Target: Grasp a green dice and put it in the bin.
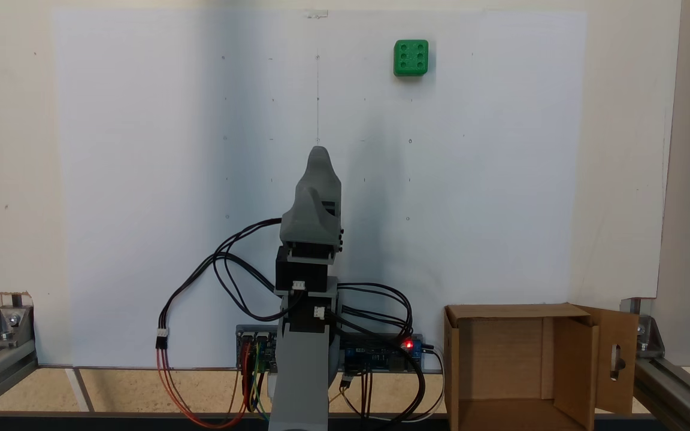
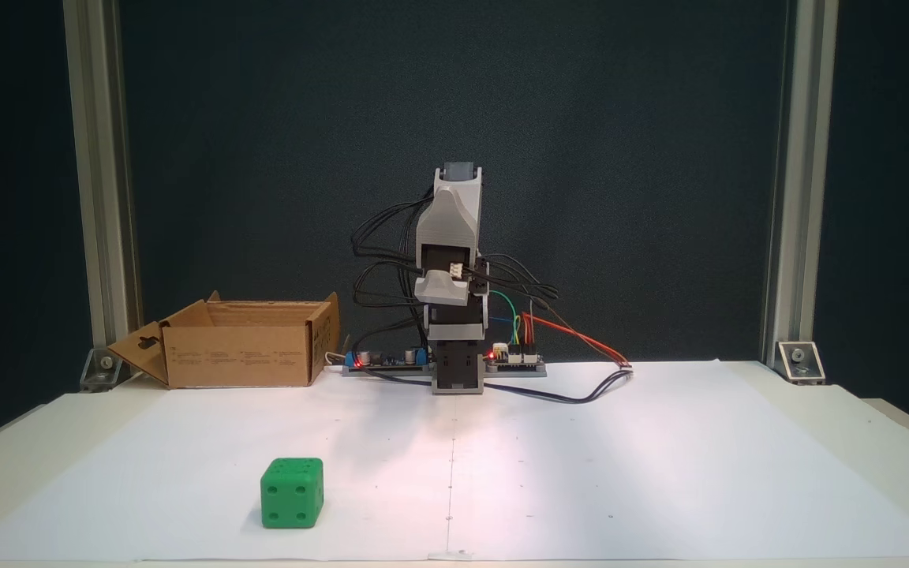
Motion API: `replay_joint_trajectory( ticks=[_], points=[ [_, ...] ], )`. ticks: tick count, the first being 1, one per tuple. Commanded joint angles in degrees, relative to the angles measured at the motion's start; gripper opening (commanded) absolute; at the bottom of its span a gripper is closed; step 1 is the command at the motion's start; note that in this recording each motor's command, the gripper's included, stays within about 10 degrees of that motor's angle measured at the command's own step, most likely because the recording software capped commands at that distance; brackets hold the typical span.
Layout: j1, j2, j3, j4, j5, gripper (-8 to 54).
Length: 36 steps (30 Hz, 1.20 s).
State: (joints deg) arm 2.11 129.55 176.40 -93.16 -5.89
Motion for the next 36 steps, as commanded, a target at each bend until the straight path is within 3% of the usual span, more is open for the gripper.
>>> replay_joint_trajectory(
  ticks=[1, 36],
  points=[
    [-1.9, 6.2, 2.9, 3.5, -2.4, 44.6],
    [-1.2, 6.2, 2.9, 3.6, -2.9, 44.0]
  ],
)
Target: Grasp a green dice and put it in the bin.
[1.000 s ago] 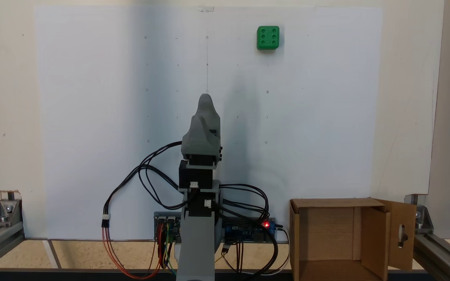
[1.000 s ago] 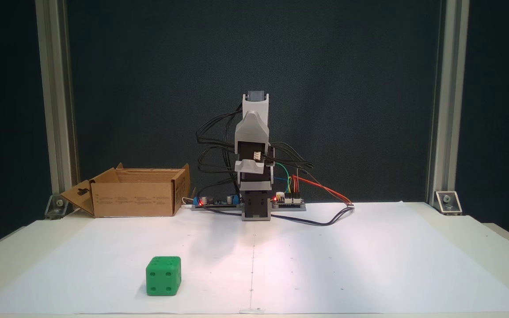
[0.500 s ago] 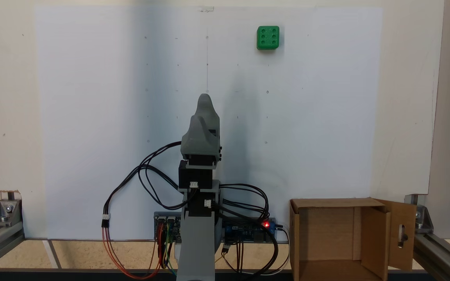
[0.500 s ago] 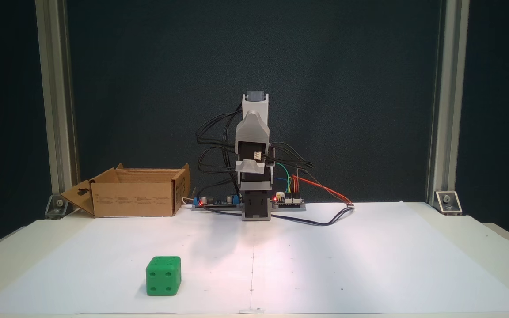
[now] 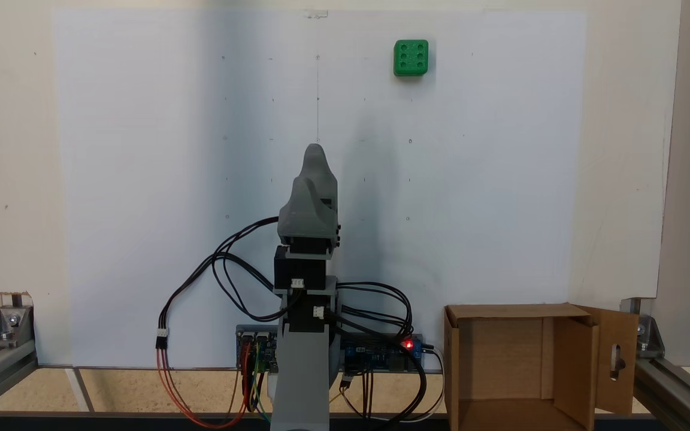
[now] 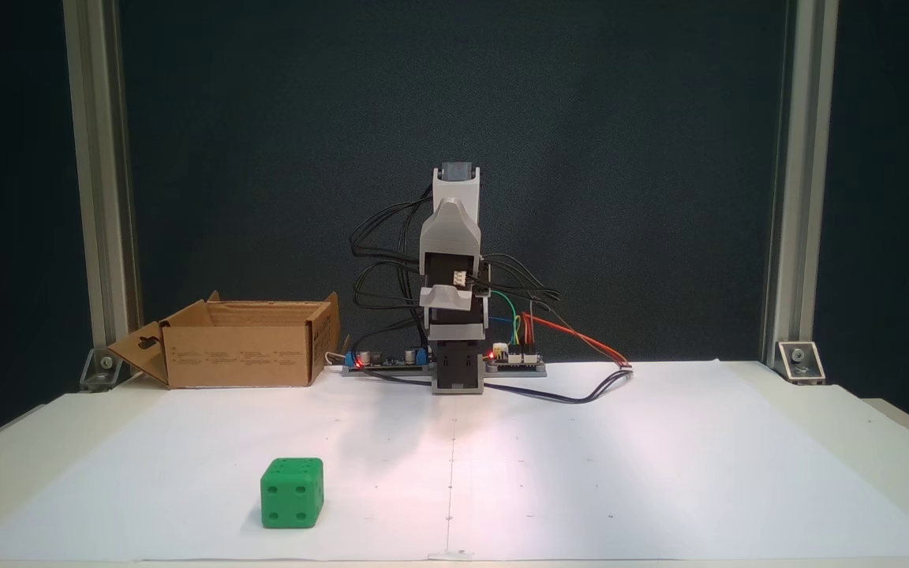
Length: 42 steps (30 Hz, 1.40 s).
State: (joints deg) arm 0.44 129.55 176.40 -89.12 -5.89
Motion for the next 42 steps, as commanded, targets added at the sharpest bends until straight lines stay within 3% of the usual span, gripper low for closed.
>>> replay_joint_trajectory(
  ticks=[1, 18, 34, 42],
  points=[
    [0.5, 6.1, 2.9, -0.4, -3.0, 43.9],
    [1.8, 6.1, 2.1, 4.3, -3.0, 42.2],
    [6.6, 6.2, -27.2, 67.8, -2.3, 42.5],
    [9.1, 6.0, -43.8, 98.2, 2.9, 42.4]
  ],
)
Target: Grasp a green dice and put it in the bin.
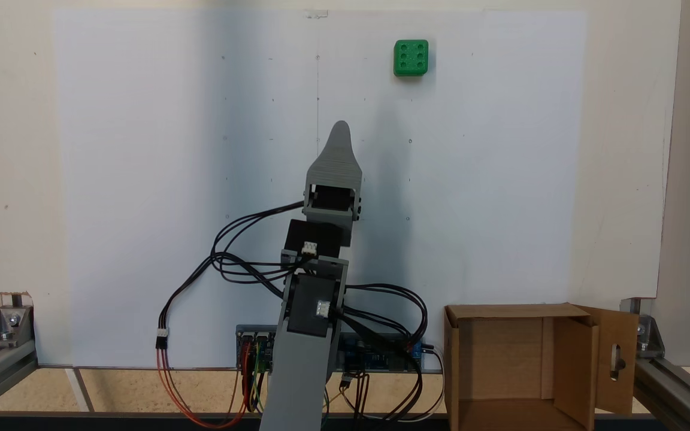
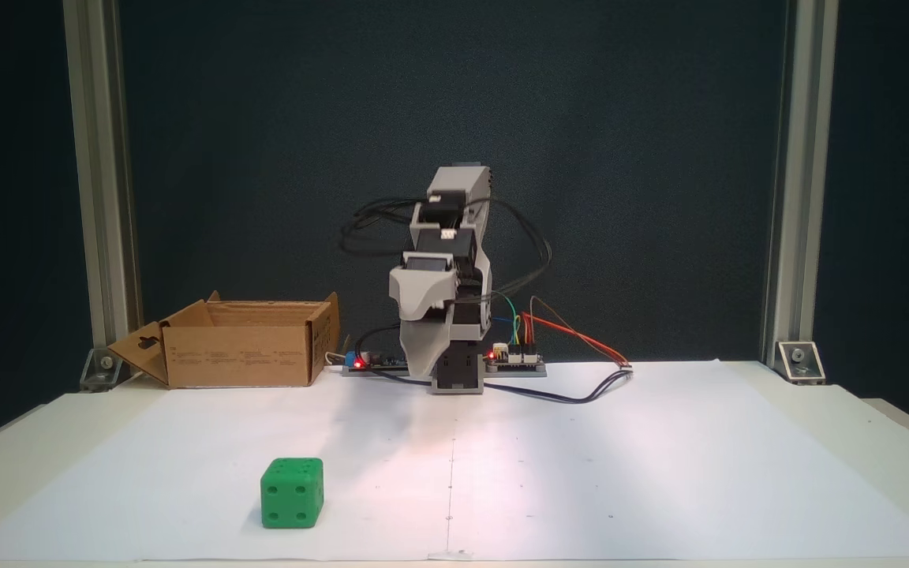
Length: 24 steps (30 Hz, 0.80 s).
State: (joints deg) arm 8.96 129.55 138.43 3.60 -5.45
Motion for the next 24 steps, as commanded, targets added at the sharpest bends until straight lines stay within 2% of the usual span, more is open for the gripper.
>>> replay_joint_trajectory(
  ticks=[1, 6, 12, 24],
  points=[
    [1.1, 5.9, -8.1, 9.1, 2.8, 42.4],
    [2.5, 2.3, -19.5, 27.7, 4.5, 42.4],
    [6.4, -9.9, -36.5, 48.9, 4.5, 42.4],
    [11.7, -33.9, -63.8, 60.6, 2.6, 42.5]
  ],
)
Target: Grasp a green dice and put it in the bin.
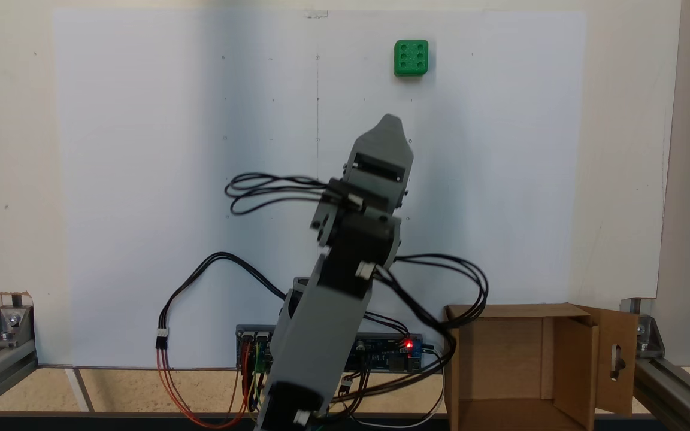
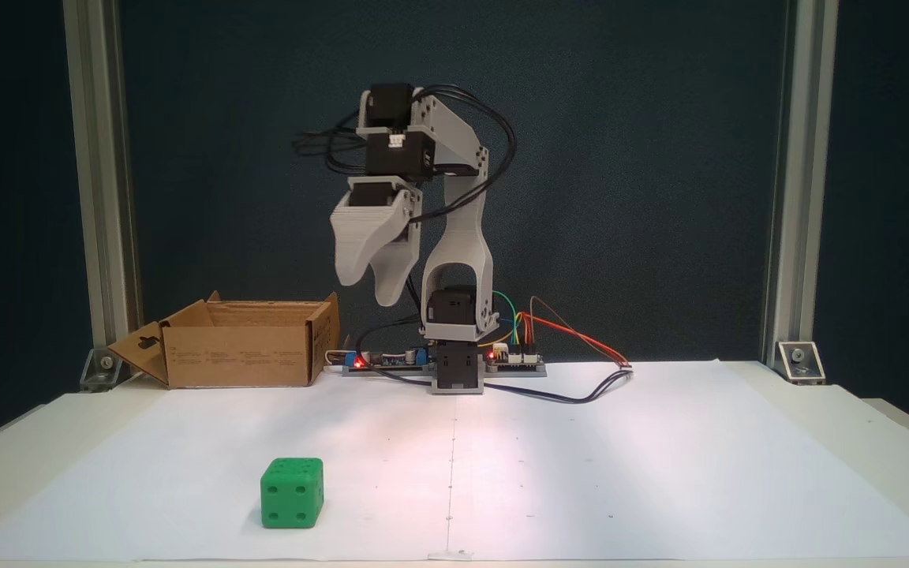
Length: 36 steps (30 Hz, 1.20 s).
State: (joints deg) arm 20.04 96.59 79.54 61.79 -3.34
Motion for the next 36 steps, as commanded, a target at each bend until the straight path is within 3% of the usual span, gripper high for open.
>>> replay_joint_trajectory(
  ticks=[1, 18, 36],
  points=[
    [0.7, -2.5, -7.3, 3.7, -0.1, 42.5],
    [3.4, -20.6, -43.5, 23.2, -19.4, 42.7],
    [1.3, -36.7, -59.0, 27.3, -20.7, 43.5]
  ],
)
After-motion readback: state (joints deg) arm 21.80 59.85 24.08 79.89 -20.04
